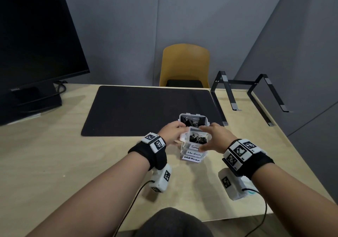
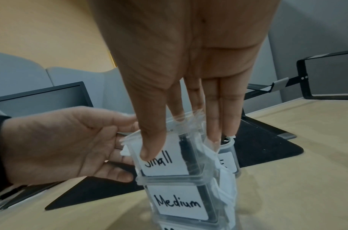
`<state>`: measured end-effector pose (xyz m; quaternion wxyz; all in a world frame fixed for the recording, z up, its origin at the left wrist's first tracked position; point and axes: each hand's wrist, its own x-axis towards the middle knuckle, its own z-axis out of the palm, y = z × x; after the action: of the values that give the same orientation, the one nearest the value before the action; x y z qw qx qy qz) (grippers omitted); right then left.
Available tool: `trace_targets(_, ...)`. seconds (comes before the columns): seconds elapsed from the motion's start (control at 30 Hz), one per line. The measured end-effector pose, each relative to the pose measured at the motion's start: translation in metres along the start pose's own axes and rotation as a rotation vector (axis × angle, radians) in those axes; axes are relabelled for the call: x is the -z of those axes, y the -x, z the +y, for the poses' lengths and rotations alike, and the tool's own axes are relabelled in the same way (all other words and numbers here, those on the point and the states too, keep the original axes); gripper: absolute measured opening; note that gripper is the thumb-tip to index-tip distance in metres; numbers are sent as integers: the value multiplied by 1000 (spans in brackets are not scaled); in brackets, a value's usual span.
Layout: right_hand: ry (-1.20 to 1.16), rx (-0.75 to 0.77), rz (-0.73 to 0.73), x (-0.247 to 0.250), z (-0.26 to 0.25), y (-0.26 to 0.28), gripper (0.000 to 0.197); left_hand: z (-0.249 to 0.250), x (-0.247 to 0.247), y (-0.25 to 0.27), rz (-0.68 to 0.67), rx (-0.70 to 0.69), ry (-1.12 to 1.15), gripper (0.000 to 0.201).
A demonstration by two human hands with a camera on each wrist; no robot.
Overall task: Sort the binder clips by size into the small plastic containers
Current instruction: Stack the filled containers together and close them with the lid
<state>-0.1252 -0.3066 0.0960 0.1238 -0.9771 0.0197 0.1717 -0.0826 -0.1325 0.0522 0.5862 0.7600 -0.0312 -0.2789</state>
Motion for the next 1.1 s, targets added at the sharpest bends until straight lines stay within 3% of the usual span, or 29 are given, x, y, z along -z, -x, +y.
trace_targets(0.07, -69, 21, -4, -3, 3, 1, 83, 0, -4, -2, 65, -100, -281, 44)
trace_targets(0.13, -179, 34, 1, -7, 8, 2, 90, 2, -7, 1, 79, -201, -326, 54)
trace_targets(0.3, -405, 44, 57, -20, 26, 1, 101, 5, -16, 3, -90, -325, -397, 73)
trace_targets(0.43, -523, 17, -49, -30, 40, -1, 93, -8, -23, 0, -129, -308, -310, 71)
trace_targets(0.6, -613, -15, -187, -54, 49, -4, 70, -16, -25, -4, -140, -289, -227, 67)
trace_targets(0.7, -640, -24, -168, -60, 51, -7, 56, -18, -25, -5, -143, -293, -212, 65)
trace_targets(0.83, -616, -58, -144, -51, 57, -6, 53, -16, -25, -4, -146, -295, -214, 62)
trace_targets(1.1, -812, -62, -146, -31, 61, -2, 42, -22, -25, -7, -140, -294, -188, 61)
